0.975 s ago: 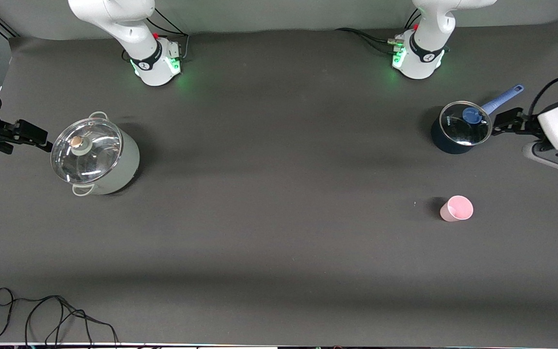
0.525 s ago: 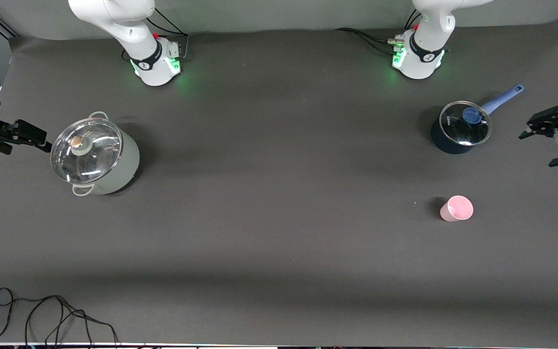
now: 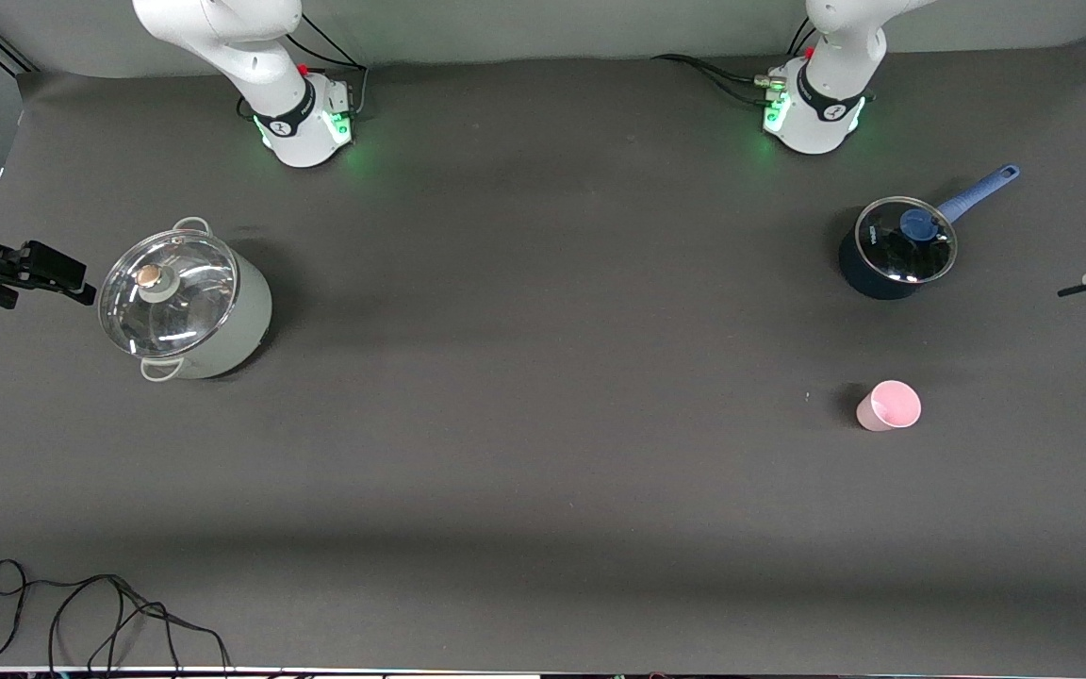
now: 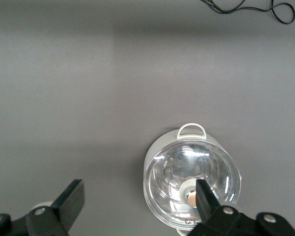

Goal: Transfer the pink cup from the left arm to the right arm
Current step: 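Move the left gripper down to the pink cup and close on it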

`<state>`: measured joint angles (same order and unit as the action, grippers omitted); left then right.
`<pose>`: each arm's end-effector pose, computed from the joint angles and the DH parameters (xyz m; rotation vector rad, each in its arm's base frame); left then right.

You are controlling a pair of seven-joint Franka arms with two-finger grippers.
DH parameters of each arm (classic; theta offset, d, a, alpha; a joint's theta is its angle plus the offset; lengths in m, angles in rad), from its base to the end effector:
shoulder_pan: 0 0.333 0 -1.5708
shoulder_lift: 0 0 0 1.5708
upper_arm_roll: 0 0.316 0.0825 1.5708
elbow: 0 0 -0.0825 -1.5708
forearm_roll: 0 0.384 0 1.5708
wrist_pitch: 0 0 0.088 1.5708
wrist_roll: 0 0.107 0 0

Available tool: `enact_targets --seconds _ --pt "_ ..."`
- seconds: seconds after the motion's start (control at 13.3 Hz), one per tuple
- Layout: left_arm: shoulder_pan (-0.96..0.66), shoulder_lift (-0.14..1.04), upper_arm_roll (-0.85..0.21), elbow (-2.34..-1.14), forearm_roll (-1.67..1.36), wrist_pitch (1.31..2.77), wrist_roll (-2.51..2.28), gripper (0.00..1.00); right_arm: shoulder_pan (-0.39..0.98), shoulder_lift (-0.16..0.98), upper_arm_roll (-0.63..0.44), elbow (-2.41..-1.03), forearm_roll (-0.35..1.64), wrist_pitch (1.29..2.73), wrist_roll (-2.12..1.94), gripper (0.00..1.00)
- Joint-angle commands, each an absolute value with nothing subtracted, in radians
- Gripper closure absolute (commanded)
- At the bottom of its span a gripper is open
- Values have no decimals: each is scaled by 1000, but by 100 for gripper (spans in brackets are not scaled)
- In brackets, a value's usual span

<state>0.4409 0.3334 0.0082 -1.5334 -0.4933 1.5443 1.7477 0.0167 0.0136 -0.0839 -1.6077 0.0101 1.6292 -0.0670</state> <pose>0.5867 0.2246 0.4545 2.1325 -1.5066 0.3909 0.5621 -0.0365 0.6046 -3.1332 0.0012 -0.0134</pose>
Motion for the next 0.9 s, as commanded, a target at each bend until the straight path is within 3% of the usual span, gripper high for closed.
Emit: enact_targets --seconds 0.0,0.38,0.82 --pt "520 455 -3 -1477 -606 1523 1950 1 23 25 -91 -1580 21 1609 -83 0" --pt "607 756 -8 -1393 -817 1447 2285 1 18 20 -94 -1583 20 1589 -89 0" --pt "626 961 -11 -1390 -977 1410 2528 1 21 17 -94 -1583 20 1589 -89 0"
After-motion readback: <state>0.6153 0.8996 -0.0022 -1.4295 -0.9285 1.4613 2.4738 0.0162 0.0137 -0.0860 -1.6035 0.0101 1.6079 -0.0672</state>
